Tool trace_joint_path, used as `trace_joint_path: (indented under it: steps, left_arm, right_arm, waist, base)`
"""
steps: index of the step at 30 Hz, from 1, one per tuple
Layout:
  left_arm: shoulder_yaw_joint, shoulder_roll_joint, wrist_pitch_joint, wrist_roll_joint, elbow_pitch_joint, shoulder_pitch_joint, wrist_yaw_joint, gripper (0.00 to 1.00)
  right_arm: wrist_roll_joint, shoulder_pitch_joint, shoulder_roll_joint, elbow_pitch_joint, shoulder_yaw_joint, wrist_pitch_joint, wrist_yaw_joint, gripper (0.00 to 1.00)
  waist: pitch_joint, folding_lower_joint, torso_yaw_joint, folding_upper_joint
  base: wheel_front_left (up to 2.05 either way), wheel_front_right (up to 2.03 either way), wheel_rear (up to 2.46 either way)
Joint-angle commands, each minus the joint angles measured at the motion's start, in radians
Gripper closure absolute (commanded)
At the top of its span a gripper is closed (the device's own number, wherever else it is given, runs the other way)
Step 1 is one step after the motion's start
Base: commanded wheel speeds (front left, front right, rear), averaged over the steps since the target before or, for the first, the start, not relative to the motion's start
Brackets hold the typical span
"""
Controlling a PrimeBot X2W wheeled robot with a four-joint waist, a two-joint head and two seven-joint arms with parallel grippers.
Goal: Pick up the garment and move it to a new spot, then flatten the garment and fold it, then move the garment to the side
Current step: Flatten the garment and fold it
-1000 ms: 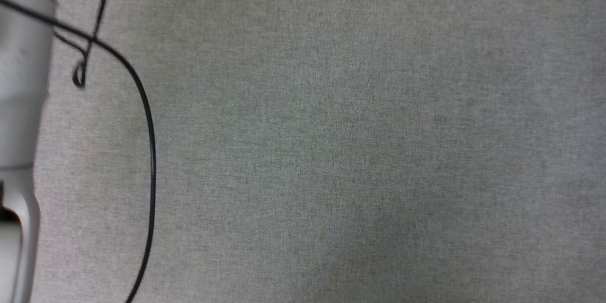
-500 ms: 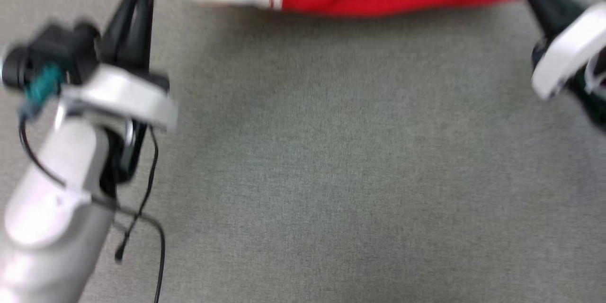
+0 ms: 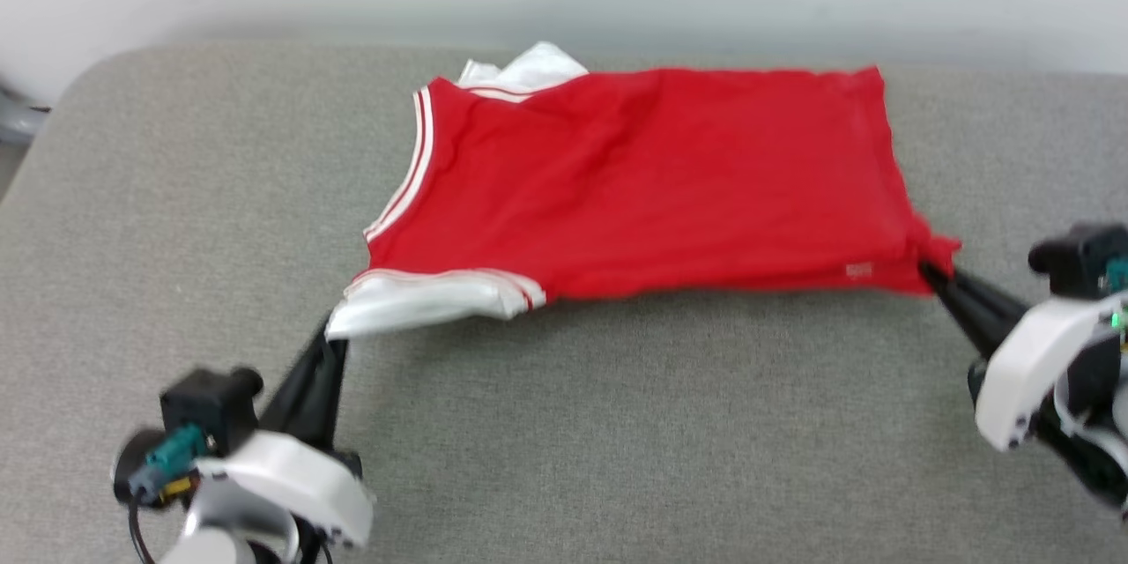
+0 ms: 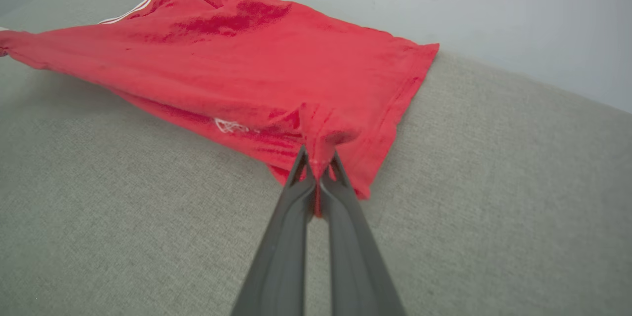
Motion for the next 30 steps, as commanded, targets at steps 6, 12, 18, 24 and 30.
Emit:
trace_joint_path:
  steps: [6, 12, 18, 24, 30]
  left_arm:
    - [-0.016, -0.004, 0.011, -0.069, -0.027, 0.172, 0.01, 1.0]
    - [-0.027, 0.007, 0.032, -0.127, -0.047, 0.309, 0.013, 1.0]
    - [-0.048, 0.019, 0.073, -0.178, -0.055, 0.406, 0.003, 1.0]
    - [-0.069, 0.03, 0.129, -0.221, -0.059, 0.454, -0.01, 1.0]
    - [-0.07, 0.049, 0.133, -0.215, -0.062, 0.457, -0.013, 1.0]
  right_arm:
    - [-0.015, 0.227, -0.013, -0.095, -0.081, 0.044, -0.001, 1.0]
    - [-0.037, 0.408, 0.0, -0.163, -0.152, 0.1, -0.001, 1.0]
    - [-0.054, 0.556, 0.007, -0.222, -0.227, 0.159, -0.001, 1.0]
    - [-0.07, 0.656, 0.023, -0.258, -0.271, 0.218, -0.001, 1.0]
    - [-0.089, 0.701, 0.036, -0.289, -0.302, 0.254, -0.001, 1.0]
  waist:
    - [-0.097, 0.0003, -0.001, -0.0001]
    - [-0.149, 0.0003, -0.012, -0.0001]
    - [-0.175, 0.0003, -0.016, -0.0001]
    - [-0.187, 0.0003, -0.019, -0.0001]
    - [-0.187, 0.0003, -0.02, -0.0001]
  base:
    - [0.0, 0.0, 0.0]
    - [0.0, 0.0, 0.0]
    - [0.0, 0.0, 0.0]
    - [0.0, 0.0, 0.0]
    - [0.0, 0.0, 0.0]
